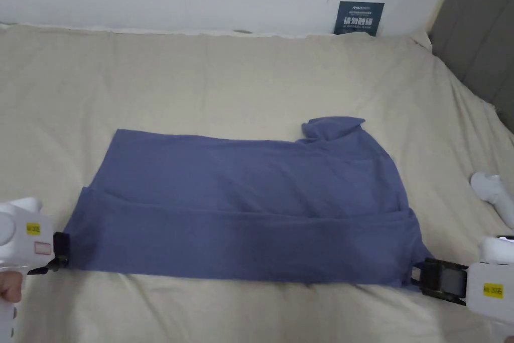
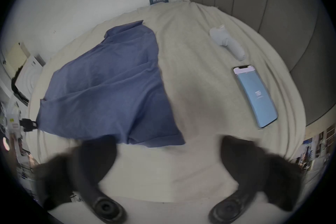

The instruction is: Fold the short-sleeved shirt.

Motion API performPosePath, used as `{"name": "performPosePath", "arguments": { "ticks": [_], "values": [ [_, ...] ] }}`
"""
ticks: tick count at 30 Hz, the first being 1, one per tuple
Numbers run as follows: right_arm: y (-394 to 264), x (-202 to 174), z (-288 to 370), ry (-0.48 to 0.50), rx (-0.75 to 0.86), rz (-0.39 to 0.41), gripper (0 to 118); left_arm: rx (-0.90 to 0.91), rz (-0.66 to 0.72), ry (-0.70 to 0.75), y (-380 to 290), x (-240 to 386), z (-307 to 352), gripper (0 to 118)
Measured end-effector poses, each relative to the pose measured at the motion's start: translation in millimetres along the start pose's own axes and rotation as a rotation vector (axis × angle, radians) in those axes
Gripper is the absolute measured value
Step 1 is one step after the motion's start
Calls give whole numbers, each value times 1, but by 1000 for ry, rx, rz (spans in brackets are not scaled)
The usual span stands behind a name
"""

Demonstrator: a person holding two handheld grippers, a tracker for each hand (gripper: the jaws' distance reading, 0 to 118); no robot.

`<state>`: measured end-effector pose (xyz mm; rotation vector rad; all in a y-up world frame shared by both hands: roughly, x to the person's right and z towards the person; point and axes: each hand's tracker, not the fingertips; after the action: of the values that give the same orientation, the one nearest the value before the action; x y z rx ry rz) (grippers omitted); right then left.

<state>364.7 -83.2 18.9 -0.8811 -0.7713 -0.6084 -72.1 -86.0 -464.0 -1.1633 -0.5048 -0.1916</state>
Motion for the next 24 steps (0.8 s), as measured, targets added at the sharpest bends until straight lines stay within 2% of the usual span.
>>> {"name": "performPosePath", "arguments": {
  "ticks": [3,4,5,6,8,9,10,13,17,24],
  "values": [
    [6,-11,-22,-61,-85,25,118,-2,5,1,2,-1,-2,4],
    [8,-11,-29,-75,-91,33,112,-1,6,-1,3,-1,-2,4],
    [11,-11,-36,-84,-128,65,90,0,10,0,2,-1,-1,4],
    [4,-16,-39,-80,-133,78,41,-2,12,-1,3,-2,-2,4],
    [3,-14,-33,-72,-93,91,5,-13,13,1,3,-2,-3,4],
    [2,-14,-20,16,-60,76,5,-15,10,1,4,-4,-1,4],
    [-5,-18,-8,12,-58,55,5,-15,8,-1,3,-4,1,4],
    [-11,-17,6,4,-40,104,5,-7,2,-8,2,-9,12,4],
    [-20,-24,25,17,-27,100,5,6,11,-21,-9,-18,31,4],
    [-41,-11,37,42,-41,98,5,8,25,-40,-51,-34,62,4]
  ]
}}
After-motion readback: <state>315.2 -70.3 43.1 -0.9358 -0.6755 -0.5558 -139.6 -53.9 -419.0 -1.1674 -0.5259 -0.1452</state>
